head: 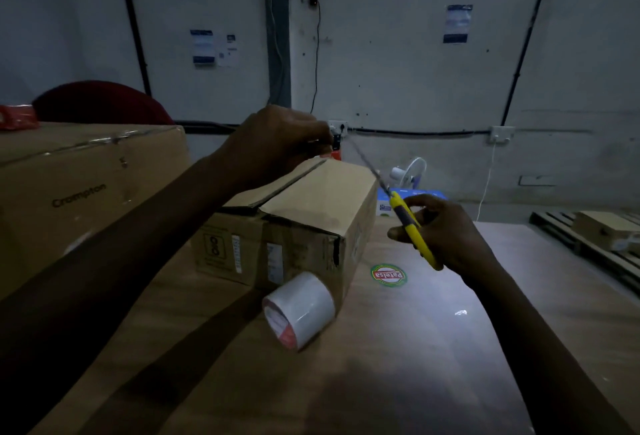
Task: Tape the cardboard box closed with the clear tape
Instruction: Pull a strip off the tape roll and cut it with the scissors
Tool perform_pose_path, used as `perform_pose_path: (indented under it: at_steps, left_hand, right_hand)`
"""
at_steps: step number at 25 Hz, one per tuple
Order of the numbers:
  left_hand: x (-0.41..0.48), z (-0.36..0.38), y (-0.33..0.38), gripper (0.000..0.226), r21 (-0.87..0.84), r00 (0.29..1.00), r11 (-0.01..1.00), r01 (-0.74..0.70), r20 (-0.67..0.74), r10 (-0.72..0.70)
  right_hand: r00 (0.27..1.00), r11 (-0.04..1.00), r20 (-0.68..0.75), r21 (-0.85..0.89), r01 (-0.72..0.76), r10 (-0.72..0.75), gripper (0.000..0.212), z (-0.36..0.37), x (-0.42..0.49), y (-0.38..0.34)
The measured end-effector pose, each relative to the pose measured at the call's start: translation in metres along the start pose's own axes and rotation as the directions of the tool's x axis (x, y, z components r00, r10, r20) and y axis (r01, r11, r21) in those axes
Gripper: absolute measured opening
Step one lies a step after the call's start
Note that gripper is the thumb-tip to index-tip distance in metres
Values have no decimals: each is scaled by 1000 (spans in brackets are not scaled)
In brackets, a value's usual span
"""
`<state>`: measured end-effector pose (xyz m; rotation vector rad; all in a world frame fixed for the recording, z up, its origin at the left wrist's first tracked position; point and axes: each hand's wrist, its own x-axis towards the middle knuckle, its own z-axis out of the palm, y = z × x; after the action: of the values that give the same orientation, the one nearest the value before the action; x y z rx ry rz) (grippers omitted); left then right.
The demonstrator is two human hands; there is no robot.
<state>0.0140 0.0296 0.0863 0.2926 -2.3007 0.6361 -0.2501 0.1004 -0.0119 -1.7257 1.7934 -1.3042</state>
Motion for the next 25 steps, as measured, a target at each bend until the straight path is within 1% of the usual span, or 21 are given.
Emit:
perform_pose_path:
  at_steps: [1, 2, 3, 5, 7, 8, 10, 11, 13, 15, 17, 20, 23, 25]
  left_hand:
    - [0, 0, -1, 31, 0, 1000, 1000, 11, 0, -11]
    - [-1, 0, -2, 29, 1, 1000, 1000, 20, -1, -20]
    - [-1, 0, -3, 24, 3, 1000, 1000, 27, 3, -27]
    - [-3, -1, -4, 17, 15, 999, 999, 35, 7, -35]
    - [-6, -1, -5, 17, 31, 1000, 999, 28, 5, -28]
    - [-7, -1, -6, 18, 36, 1000, 999, 28, -1, -28]
    - [-9, -2, -7, 28, 48, 999, 998, 36, -17, -35]
    - [-10, -2, -8, 31, 57, 999, 997, 42, -15, -41]
    - [-11, -3, -10, 28, 66, 999, 997, 45, 2, -45]
    - [-11, -3, -9, 26, 79, 1000, 997, 20, 4, -20]
    - [-10, -3, -8, 26, 95, 1000, 995, -6, 11, 5]
    - [-12, -3, -9, 17, 121, 998, 991, -58, 5, 58]
    - [-12, -6, -7, 14, 143, 996, 986, -89, 8, 89]
    - [-11, -8, -6, 14, 158, 994, 981, -113, 27, 110]
  right_hand:
    - [999, 996, 15, 82, 34, -35, 56, -1, -1, -6]
    - [996, 989, 21, 125, 79, -82, 58, -2, -3, -12]
    - [991, 984, 30, 129, 125, -130, 60, -4, -3, -16]
    - [980, 982, 83, 61, 176, -181, 66, -6, -5, -20]
    - [973, 982, 153, -59, 181, -171, 69, -9, -5, -21]
    - [971, 974, 171, -127, 188, -165, 70, -10, -5, -21]
    - [968, 948, 188, -240, 211, -167, 72, -10, -5, -21]
    - [964, 931, 198, -284, 228, -176, 71, -9, -5, -21]
    - [956, 893, 221, -363, 266, -195, 64, -8, -5, -22]
    - [943, 861, 247, -404, 308, -221, 63, -9, -4, -25]
    - [933, 845, 281, -421, 331, -225, 68, -12, -3, -30]
    - [927, 803, 298, -482, 352, -228, 75, -19, 0, -37]
    - [916, 739, 277, -544, 397, -289, 72, -22, 6, -36]
    - [913, 717, 275, -565, 408, -303, 71, -22, 9, -34]
